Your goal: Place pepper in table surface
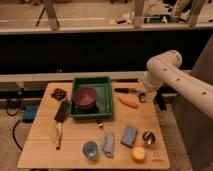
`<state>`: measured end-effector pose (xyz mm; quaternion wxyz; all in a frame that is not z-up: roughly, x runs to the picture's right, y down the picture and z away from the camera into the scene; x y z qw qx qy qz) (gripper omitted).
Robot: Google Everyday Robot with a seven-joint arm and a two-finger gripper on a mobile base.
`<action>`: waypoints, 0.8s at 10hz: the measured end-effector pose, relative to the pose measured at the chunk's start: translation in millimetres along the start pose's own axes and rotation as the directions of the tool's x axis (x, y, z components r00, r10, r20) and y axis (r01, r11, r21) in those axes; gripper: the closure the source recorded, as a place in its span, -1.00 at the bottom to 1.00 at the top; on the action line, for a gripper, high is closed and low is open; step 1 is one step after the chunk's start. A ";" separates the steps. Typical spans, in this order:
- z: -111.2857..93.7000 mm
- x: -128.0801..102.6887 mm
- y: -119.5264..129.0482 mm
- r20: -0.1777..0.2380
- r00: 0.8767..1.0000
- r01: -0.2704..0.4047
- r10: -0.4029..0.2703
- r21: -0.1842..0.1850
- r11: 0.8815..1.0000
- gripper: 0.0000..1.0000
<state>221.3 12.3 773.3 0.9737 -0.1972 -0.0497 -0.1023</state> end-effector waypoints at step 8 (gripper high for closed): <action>27.8 4.1 -16.7 0.047 0.997 0.067 -0.068 0.026 0.997 -0.60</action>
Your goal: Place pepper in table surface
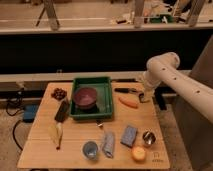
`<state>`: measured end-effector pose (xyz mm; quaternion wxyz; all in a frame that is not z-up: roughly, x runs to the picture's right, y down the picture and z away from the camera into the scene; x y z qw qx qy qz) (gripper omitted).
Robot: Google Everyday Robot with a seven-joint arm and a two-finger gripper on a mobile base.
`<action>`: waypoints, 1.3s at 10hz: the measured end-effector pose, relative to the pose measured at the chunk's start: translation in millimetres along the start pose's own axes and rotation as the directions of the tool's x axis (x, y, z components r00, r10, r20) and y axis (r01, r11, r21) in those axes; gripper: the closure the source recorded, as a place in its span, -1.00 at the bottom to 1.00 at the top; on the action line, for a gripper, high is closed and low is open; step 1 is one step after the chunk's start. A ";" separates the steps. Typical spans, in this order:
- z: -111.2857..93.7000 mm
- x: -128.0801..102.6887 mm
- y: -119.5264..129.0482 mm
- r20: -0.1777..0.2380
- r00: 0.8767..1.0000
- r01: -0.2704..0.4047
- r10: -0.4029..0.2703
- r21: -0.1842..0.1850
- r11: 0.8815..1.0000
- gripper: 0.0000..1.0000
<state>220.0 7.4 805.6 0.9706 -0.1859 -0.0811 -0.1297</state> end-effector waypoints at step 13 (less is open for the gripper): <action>47.8 8.6 -8.8 0.044 0.999 0.031 -0.030 -0.020 0.999 -0.60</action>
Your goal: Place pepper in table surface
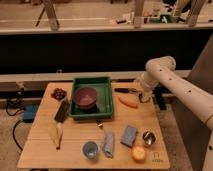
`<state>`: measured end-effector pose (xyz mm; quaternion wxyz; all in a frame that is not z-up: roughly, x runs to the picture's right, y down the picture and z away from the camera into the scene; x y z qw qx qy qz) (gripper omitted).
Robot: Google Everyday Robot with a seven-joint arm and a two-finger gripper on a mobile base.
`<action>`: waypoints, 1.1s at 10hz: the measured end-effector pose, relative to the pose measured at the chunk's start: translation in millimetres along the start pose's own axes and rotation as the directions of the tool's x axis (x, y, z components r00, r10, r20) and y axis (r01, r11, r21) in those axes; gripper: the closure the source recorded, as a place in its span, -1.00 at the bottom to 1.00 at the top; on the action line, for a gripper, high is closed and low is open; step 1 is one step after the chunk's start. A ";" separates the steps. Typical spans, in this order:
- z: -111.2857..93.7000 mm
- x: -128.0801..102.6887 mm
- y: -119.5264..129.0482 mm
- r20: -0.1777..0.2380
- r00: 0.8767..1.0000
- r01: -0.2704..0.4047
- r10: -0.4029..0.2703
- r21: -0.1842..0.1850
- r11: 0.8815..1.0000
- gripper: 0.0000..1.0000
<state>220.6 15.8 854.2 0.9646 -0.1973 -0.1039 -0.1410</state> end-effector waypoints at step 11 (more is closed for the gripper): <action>34.9 2.3 0.2 0.024 1.000 -0.013 0.014 -0.032 0.999 -0.60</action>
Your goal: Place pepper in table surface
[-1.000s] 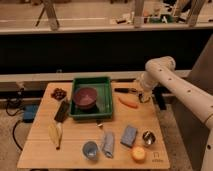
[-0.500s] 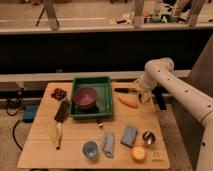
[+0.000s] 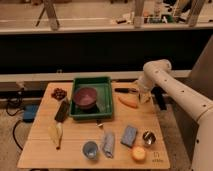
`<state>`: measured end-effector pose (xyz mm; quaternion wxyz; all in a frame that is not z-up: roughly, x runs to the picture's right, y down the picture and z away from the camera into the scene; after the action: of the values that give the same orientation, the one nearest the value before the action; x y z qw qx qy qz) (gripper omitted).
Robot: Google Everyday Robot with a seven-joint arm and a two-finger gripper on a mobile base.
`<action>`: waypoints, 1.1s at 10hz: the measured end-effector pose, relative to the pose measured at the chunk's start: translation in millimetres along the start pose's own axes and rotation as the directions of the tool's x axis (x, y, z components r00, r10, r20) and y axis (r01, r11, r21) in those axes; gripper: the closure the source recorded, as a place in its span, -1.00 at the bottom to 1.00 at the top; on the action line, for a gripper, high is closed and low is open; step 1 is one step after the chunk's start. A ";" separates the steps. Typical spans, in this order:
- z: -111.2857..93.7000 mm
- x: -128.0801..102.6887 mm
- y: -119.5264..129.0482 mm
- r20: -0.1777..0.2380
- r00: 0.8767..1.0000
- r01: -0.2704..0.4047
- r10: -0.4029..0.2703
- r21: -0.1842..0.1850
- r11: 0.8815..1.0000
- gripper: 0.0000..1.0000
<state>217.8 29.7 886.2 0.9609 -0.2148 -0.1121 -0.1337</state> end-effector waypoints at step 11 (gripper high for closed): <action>53.7 8.8 10.1 0.036 0.999 -0.036 0.037 -0.046 0.998 -0.60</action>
<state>220.6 60.5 932.1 0.9559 -0.2409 -0.1226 -0.1147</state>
